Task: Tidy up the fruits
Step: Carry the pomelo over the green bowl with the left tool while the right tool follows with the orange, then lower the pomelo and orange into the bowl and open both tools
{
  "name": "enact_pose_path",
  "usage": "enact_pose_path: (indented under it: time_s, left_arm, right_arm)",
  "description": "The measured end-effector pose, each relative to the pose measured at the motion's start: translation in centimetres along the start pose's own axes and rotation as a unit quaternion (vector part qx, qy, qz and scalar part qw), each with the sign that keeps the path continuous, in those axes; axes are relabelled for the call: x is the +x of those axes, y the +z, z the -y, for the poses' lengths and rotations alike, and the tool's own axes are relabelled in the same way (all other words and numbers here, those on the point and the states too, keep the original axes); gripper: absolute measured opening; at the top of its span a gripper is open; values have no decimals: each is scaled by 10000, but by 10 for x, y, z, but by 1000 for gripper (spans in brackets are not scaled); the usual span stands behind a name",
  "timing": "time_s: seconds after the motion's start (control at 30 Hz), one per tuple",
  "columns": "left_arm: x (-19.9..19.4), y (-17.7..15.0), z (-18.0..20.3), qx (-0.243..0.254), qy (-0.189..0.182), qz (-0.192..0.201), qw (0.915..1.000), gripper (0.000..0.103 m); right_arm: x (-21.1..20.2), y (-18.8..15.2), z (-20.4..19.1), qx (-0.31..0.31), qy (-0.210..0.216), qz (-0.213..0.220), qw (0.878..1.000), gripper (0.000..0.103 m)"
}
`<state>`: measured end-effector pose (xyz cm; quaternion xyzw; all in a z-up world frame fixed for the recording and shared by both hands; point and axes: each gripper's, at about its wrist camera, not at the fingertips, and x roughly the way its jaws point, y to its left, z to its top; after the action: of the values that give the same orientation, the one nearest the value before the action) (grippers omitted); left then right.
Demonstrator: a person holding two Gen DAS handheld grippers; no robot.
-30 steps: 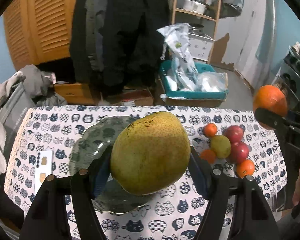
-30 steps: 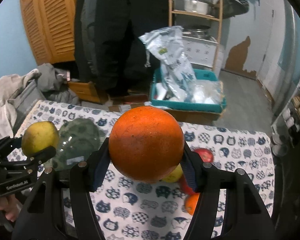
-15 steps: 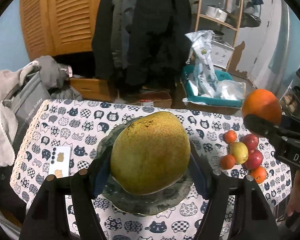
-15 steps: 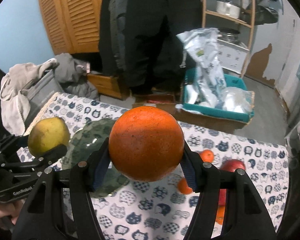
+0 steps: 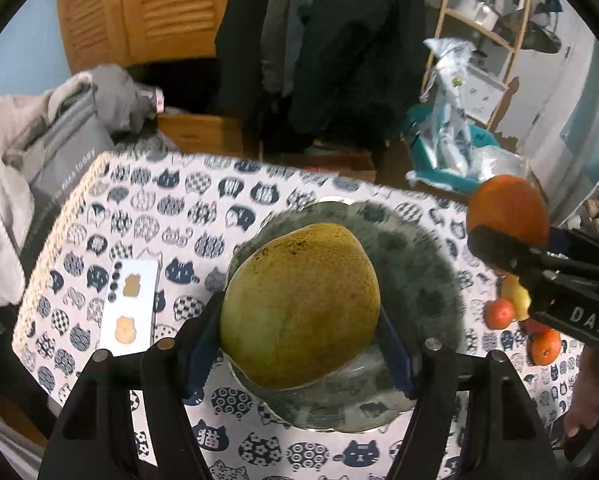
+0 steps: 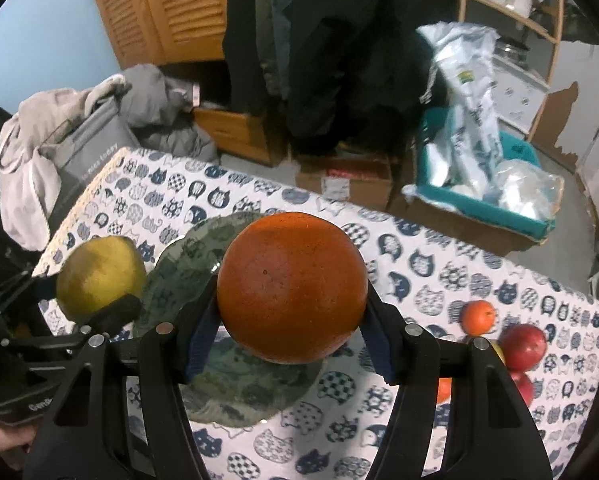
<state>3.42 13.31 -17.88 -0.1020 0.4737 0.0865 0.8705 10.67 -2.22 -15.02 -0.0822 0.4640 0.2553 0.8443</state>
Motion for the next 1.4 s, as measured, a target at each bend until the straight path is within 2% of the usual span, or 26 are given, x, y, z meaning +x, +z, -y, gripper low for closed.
enact_pose_path:
  time_s: [0.23, 0.47, 0.83, 1.13, 1.4]
  left_arm:
    - [46, -12, -21, -253, -41, -583, 9980, 73]
    - [74, -22, -22, -281, -78, -936, 9952, 73]
    - [106, -32, -16, -248, -197, -1416, 9894, 73]
    - [118, -35, -4, -92, -89, -1555, 9878, 73]
    - [116, -33, -9, -231, -173, -1674, 9855, 73]
  right_arm:
    - [36, 0, -16, -36, 151, -367, 9992, 64]
    - [67, -8, -24, -78, 214, -721, 9971, 64]
    - [82, -15, -20, 33, 250, -927, 9954, 64]
    - [84, -17, -15, 131, 302, -970, 9947, 65]
    - [88, -14, -10, 243, 411, -1008, 9938, 65]
